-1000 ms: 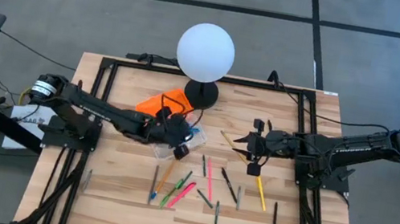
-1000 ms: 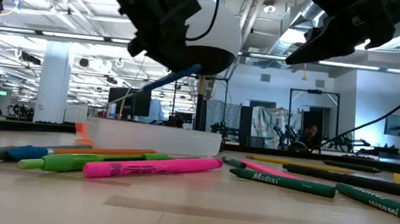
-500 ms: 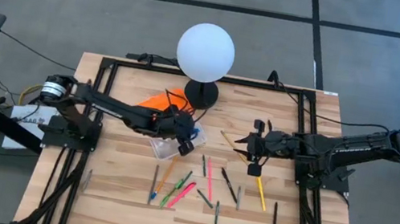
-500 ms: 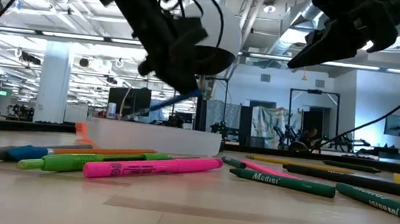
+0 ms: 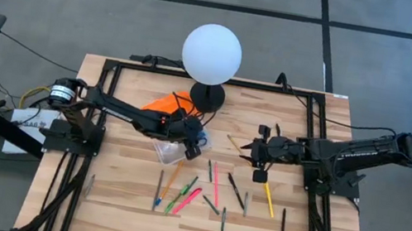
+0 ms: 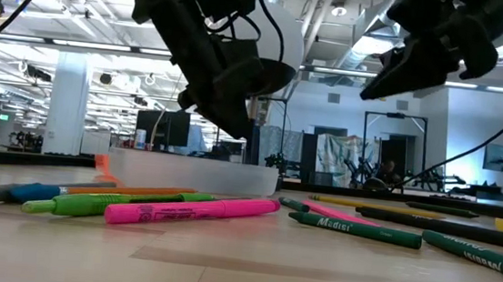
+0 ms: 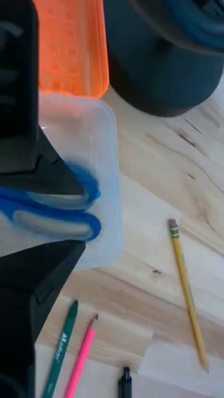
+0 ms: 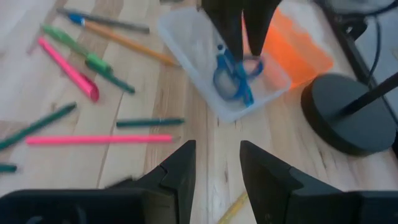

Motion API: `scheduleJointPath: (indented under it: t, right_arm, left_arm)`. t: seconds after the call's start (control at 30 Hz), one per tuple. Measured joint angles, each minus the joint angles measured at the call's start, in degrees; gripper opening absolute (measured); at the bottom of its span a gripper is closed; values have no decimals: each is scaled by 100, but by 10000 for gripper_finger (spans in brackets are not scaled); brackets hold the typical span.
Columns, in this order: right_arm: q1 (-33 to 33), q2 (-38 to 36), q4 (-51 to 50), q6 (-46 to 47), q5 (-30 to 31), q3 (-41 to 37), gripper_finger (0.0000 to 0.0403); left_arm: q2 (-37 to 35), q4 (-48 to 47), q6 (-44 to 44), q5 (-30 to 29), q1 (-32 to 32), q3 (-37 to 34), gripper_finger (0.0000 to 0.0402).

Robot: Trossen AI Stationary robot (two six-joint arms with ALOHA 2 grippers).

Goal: Pick & place school supplies into a supply box
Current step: Put the blue scissors into the orange supply box, then put the yellow pencil into the orange supply box

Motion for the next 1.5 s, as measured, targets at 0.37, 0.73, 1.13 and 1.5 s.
scheduleJointPath:
  t: [0.37, 0.73, 1.13, 1.5]
  right_arm:
    - [-124, 503, 47, 296, 238, 8, 118]
    - [-565, 1556, 137, 739, 318, -2, 118]
    - [-985, 2412, 193, 2100, 314, 4, 118]
    - [-938, 2783, 185, 2361, 228, 20, 118]
  left_arm:
    - [-154, -179, 602, 109, -279, 0, 159]
    - [-929, -2626, -700, -1077, -1820, 3, 147]
    - [-999, -4051, -3305, -2714, -3881, -2, 146]
    - [-997, -4479, -4510, -3424, -4864, -2, 146]
